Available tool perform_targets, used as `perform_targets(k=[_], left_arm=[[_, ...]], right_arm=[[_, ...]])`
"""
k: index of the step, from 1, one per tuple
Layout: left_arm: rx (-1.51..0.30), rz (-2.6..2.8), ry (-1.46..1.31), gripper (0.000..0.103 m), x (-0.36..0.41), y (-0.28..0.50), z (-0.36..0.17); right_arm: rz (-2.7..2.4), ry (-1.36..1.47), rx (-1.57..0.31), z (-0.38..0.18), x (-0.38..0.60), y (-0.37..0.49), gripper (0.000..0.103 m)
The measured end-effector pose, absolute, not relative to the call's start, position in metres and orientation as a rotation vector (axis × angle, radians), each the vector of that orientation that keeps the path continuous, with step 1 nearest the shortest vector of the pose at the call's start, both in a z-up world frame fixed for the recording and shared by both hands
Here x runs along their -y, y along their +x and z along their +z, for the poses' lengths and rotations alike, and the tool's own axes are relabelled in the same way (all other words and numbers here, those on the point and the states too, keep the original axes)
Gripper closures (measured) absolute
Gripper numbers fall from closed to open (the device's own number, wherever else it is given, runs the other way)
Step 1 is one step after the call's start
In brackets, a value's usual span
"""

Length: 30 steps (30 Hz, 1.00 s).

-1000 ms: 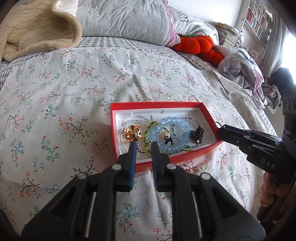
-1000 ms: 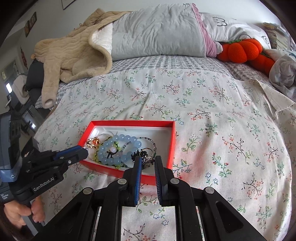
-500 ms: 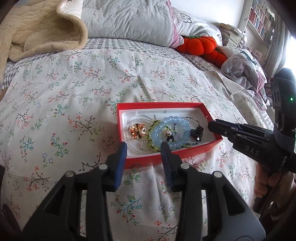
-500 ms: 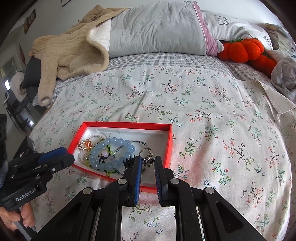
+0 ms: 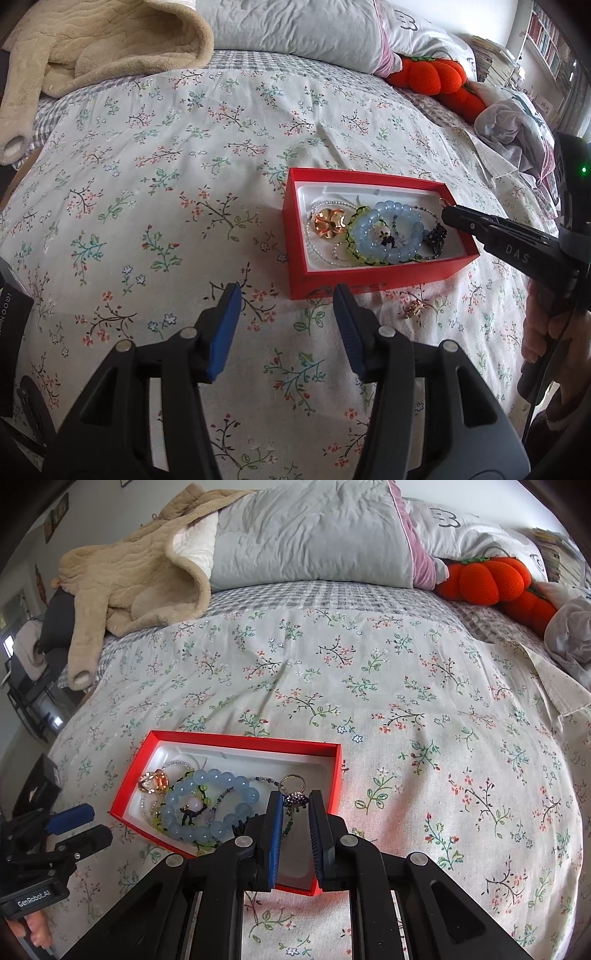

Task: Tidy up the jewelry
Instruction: 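Open both tools to drop the rings into the box and withdraw, then grasp the small gold brooch beside the box with the left tool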

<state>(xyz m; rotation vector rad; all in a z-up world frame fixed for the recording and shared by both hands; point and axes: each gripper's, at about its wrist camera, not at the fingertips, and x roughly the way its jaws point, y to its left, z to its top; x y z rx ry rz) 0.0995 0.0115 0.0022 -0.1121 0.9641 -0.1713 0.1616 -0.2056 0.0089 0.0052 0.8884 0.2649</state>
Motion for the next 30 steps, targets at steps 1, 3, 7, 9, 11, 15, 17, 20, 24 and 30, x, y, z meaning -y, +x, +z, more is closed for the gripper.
perform_targets(k=[1, 3, 7, 9, 11, 15, 17, 20, 24, 30], left_arm=[[-0.964, -0.17, -0.112, 0.049, -0.012, 0.099, 0.002], [-0.964, -0.167, -0.11, 0.046, -0.012, 0.098, 0.003], [-0.968, -0.163, -0.102, 0.042, -0.012, 0.098, 0.003], [-0.976, -0.163, -0.101, 0.041, -0.011, 0.099, 0.002], [-0.988, -0.165, -0.103, 0.041, -0.01, 0.098, -0.001], [-1.015, -0.174, -0.107, 0.04, -0.008, 0.095, -0.005], [-1.024, -0.177, -0.098, 0.039, -0.006, 0.092, -0.007], [-1.04, -0.17, -0.073, 0.037, -0.002, 0.088, -0.011], [-1.071, -0.147, -0.041, 0.036, 0.0, 0.084, -0.017], [-1.101, -0.161, -0.025, 0.036, 0.008, 0.077, -0.025]], right_arm=[[0.265, 0.006, -0.889, 0.009, 0.206, 0.162, 0.089], [0.271, 0.009, -0.892, 0.009, 0.205, 0.162, 0.089], [0.286, 0.036, -0.901, 0.013, 0.207, 0.159, 0.087], [0.294, 0.048, -0.904, 0.017, 0.208, 0.156, 0.086], [0.297, 0.052, -0.904, 0.02, 0.209, 0.151, 0.086], [0.311, 0.061, -0.91, 0.025, 0.213, 0.137, 0.079], [0.313, 0.063, -0.915, 0.025, 0.215, 0.13, 0.066], [0.306, 0.062, -0.916, 0.025, 0.219, 0.119, 0.051], [0.295, 0.038, -0.94, 0.02, 0.222, 0.107, 0.05], [0.262, 0.016, -0.994, 0.009, 0.23, 0.095, 0.049]])
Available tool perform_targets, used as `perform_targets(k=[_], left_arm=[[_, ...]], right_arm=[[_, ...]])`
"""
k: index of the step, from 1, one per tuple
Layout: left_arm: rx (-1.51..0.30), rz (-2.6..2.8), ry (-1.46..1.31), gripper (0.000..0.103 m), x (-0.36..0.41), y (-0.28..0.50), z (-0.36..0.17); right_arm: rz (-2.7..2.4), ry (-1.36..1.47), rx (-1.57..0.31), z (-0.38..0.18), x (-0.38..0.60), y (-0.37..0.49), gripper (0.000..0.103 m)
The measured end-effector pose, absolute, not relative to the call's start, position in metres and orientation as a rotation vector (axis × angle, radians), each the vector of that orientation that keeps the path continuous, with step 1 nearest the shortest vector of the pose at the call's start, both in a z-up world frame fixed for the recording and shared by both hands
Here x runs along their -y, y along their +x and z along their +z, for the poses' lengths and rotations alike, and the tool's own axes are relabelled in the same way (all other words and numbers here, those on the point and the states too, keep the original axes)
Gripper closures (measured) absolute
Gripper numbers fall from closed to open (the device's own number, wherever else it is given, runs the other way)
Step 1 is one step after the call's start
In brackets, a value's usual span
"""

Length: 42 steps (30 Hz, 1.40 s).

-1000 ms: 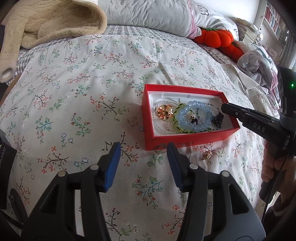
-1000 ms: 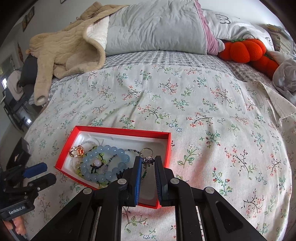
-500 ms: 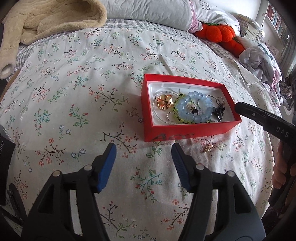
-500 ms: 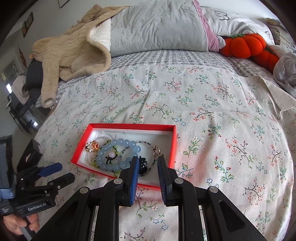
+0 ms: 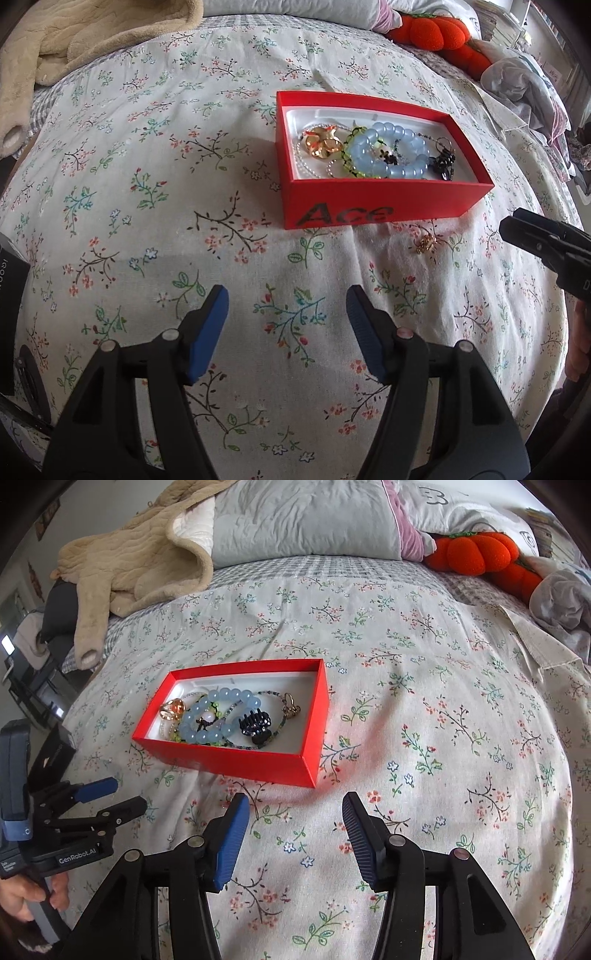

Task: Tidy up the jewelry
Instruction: 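Grasp the small gold brooch beside the box with the left tool, then lift the gold brooch with the left tool and carry it over the box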

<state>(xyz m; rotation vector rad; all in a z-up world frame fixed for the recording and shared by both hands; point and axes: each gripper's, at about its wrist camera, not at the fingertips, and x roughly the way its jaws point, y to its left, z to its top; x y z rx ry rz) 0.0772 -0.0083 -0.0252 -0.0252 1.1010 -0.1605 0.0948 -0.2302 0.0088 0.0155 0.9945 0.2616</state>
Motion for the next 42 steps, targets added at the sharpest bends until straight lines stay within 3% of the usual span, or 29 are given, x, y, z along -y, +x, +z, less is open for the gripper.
perform_targets(k=[11, 13, 15, 18, 35, 37, 39, 42], left_arm=[[-1.109, -0.277, -0.017, 0.036, 0.039, 0.076, -0.038], [-1.095, -0.321, -0.037, 0.04, 0.044, 0.078, -0.038], [-1.085, -0.369, -0.055, 0.055, 0.051, 0.08, -0.038], [-1.092, -0.439, -0.086, 0.066, 0.062, 0.084, -0.041], [-1.038, -0.477, -0.085, 0.068, 0.097, 0.101, -0.043], [-1.029, -0.472, -0.073, 0.074, 0.097, 0.1, -0.042], [-1.024, -0.471, -0.062, 0.086, 0.097, 0.101, -0.041], [-1.025, -0.484, -0.06, 0.089, 0.096, 0.099, -0.04]], right_arm=[[0.227, -0.012, -1.017, -0.003, 0.244, 0.087, 0.045], [0.224, -0.008, -1.025, -0.005, 0.246, 0.087, 0.045], [0.221, -0.006, -1.031, -0.007, 0.248, 0.087, 0.045], [0.221, -0.008, -1.038, -0.01, 0.251, 0.088, 0.045], [0.214, -0.008, -1.072, -0.02, 0.269, 0.093, 0.045], [0.211, -0.006, -1.075, -0.021, 0.27, 0.094, 0.045], [0.208, -0.004, -1.076, -0.021, 0.271, 0.094, 0.045], [0.207, -0.003, -1.077, -0.021, 0.272, 0.093, 0.045]])
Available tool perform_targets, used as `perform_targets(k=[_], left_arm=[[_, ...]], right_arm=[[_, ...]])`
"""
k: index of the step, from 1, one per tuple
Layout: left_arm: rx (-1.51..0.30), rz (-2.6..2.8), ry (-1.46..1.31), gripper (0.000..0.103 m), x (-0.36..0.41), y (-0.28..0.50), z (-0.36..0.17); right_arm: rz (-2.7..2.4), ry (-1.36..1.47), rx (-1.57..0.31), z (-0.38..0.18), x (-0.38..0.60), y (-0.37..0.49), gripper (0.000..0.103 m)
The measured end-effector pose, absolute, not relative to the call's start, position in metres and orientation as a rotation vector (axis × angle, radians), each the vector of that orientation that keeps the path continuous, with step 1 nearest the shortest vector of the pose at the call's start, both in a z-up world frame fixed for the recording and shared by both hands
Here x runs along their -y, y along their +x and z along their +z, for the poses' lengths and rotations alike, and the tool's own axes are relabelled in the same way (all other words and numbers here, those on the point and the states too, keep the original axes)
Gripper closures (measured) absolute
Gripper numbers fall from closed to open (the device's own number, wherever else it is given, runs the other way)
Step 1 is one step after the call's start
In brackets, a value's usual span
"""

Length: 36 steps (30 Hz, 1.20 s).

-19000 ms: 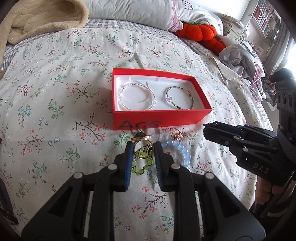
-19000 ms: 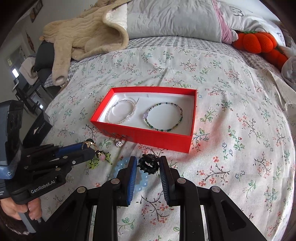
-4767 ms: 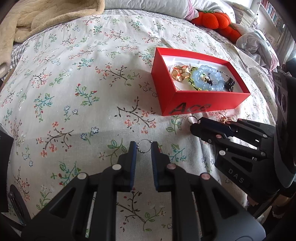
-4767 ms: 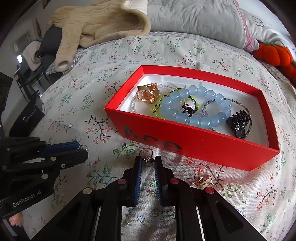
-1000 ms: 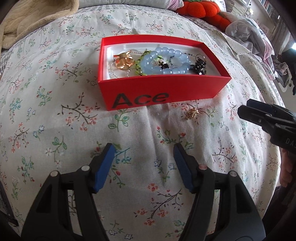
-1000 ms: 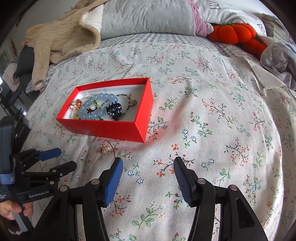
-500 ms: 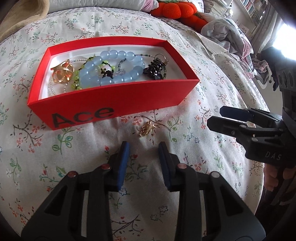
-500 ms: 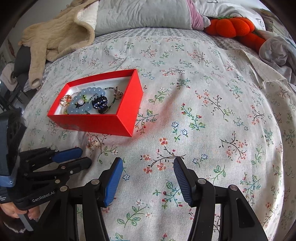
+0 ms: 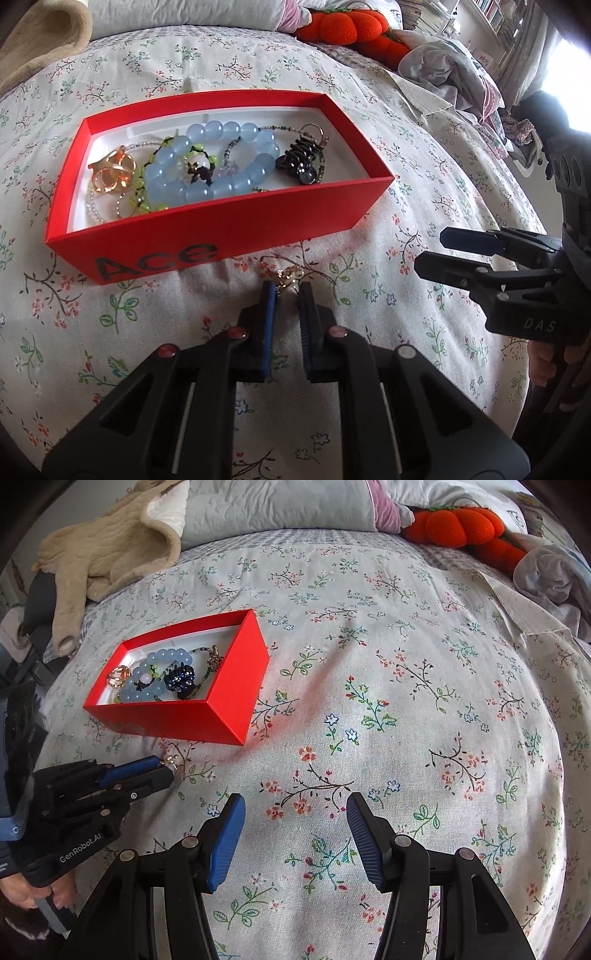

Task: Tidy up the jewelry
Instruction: 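Lift the gold brooch with the left tool and carry it over the box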

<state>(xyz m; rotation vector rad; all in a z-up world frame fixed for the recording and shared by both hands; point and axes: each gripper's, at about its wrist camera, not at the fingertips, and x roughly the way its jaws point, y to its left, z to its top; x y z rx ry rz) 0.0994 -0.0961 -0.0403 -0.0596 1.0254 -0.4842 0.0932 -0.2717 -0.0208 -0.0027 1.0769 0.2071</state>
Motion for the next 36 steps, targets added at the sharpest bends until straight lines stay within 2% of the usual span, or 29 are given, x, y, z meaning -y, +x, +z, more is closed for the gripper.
perform_targets(k=[19, 36], left_arm=[[-1.021, -0.419, -0.031, 0.091, 0.066, 0.089, -0.031], [-1.032, -0.341, -0.051, 0.091, 0.019, 0.085, -0.028]], right_arm=[[0.239, -0.022, -1.087, -0.025, 0.249, 0.096, 0.045], [0.367, -0.087, -1.068, -0.044, 0.176, 0.105, 0.047]])
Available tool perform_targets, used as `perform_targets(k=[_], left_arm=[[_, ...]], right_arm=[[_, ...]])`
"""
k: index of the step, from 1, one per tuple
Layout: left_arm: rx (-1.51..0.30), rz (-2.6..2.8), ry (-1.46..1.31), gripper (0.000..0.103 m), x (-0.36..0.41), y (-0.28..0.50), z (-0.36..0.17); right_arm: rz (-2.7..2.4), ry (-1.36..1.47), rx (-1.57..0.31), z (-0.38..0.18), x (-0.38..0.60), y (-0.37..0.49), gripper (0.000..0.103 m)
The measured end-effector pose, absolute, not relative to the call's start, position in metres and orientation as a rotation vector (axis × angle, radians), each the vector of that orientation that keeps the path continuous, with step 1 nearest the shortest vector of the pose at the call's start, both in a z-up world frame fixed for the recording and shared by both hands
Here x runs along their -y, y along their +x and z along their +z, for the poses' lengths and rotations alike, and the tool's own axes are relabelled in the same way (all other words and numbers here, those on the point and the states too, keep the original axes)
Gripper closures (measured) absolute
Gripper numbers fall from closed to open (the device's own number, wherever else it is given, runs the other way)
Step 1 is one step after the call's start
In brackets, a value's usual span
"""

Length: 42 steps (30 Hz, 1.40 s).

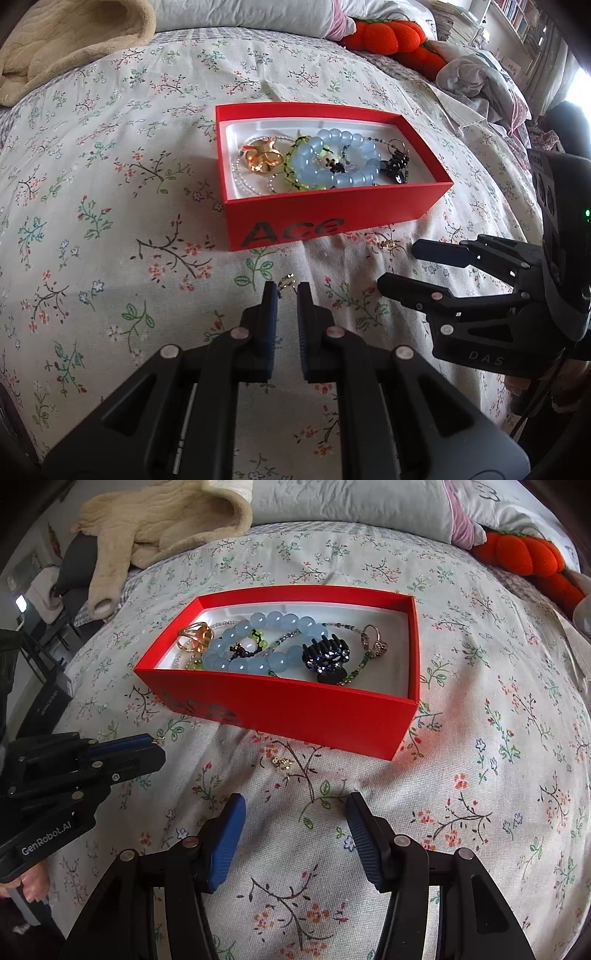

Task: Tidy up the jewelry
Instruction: 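Lift the gold brooch with the left tool and carry it over the box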

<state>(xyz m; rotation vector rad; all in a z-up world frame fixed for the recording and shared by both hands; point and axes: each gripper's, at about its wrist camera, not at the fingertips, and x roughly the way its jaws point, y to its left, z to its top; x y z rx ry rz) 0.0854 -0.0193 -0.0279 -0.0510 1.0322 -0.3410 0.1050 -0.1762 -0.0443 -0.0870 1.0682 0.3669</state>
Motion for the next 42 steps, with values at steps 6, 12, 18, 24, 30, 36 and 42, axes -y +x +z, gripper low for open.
perform_targets(k=[6, 12, 18, 24, 30, 36, 42], left_arm=[[-1.037, -0.331, -0.072, 0.091, 0.009, 0.085, -0.028], [-1.041, -0.328, -0.079, 0.091, 0.006, 0.086, -0.028], [-1.043, -0.319, -0.087, 0.091, 0.004, 0.088, -0.028], [-1.039, -0.311, -0.095, 0.091, 0.003, 0.088, -0.026], [-1.021, -0.312, -0.102, 0.091, 0.004, 0.089, -0.019], [-1.005, -0.307, -0.113, 0.091, 0.005, 0.091, -0.013], [-0.959, -0.323, -0.145, 0.091, 0.006, 0.095, 0.002]], right_arm=[[0.37, -0.106, -1.034, -0.046, 0.164, 0.111, 0.061], [0.37, -0.116, -1.018, -0.046, 0.161, 0.114, 0.074], [0.382, -0.126, -1.016, -0.045, 0.16, 0.114, 0.09], [0.384, -0.128, -1.012, -0.043, 0.161, 0.114, 0.092], [0.384, -0.123, -1.006, -0.038, 0.164, 0.111, 0.093], [0.388, -0.111, -0.989, -0.028, 0.167, 0.106, 0.093], [0.396, -0.066, -0.96, -0.006, 0.174, 0.101, 0.093]])
